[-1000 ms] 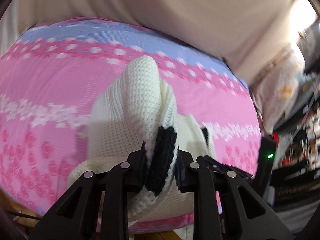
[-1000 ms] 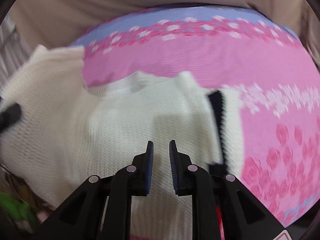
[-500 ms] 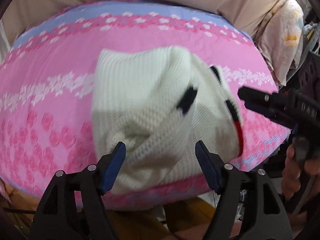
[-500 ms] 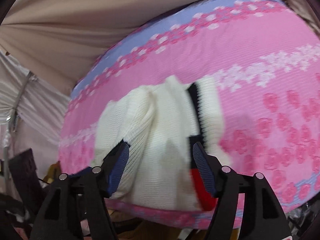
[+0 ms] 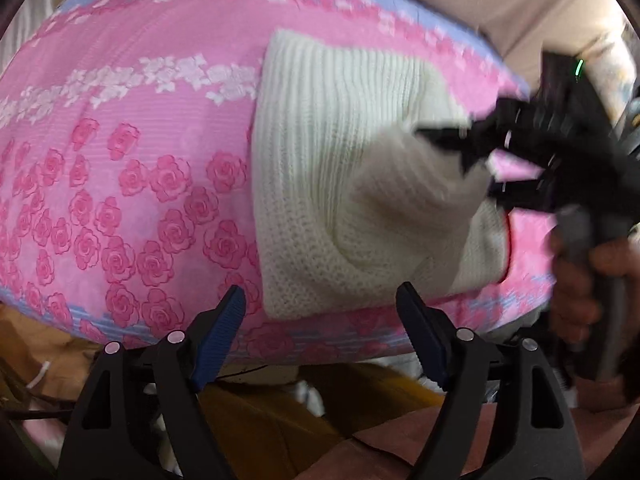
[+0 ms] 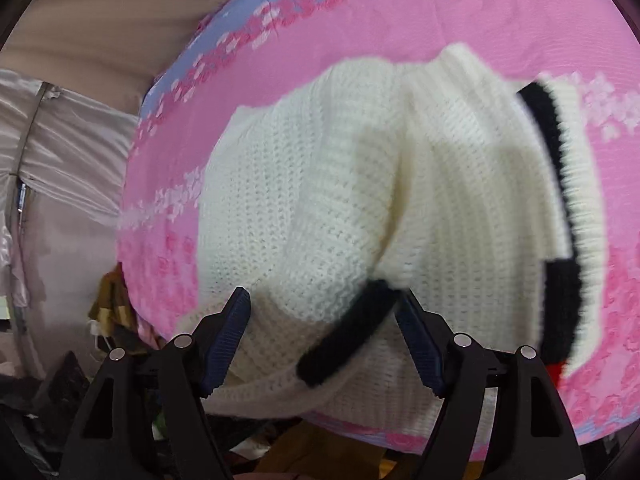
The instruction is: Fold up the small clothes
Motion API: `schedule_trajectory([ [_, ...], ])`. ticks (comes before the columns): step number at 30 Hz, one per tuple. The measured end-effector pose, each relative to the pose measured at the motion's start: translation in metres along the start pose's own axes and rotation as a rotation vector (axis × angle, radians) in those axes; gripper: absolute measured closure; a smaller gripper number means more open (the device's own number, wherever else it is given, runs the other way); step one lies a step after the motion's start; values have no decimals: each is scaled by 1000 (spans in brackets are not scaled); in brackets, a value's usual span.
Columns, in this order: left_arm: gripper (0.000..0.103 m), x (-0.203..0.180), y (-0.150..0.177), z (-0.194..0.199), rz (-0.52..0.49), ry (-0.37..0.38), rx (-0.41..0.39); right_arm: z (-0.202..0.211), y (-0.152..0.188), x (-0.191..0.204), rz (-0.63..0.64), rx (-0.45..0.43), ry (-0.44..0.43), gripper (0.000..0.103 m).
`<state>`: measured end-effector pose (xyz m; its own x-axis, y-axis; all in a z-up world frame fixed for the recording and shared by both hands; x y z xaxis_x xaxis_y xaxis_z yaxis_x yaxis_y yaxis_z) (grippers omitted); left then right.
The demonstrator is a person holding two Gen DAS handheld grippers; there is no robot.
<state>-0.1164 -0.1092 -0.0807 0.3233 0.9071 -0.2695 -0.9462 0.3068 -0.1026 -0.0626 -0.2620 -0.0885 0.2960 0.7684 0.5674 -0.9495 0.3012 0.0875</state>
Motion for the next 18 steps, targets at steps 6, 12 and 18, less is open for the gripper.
schedule_trajectory([
  [6, 32, -7, -4, -8, -36, -25, 15, 79, 4, -4, 26, -220, -346, 88],
  [12, 32, -14, -10, -25, -39, -44, 43, 59, 24, -121, -151, -144, -32, 82],
  [18, 31, -16, -9, -34, -13, -44, 57, 101, 45, -80, -40, -296, -172, 26],
])
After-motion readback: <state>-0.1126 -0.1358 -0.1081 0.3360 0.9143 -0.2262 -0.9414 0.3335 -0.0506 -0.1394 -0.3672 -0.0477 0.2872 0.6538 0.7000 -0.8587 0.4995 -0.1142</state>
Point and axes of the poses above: each gripper's, at about its wrist camera, not at the fingertips, and z roughly against the way its jaws point, x to its left, y to its underside, the point moved 3 cm from there along -z, roughly the way its jaws point, and after that the axes turned 8 degrees about x, right-handed, at the moved point
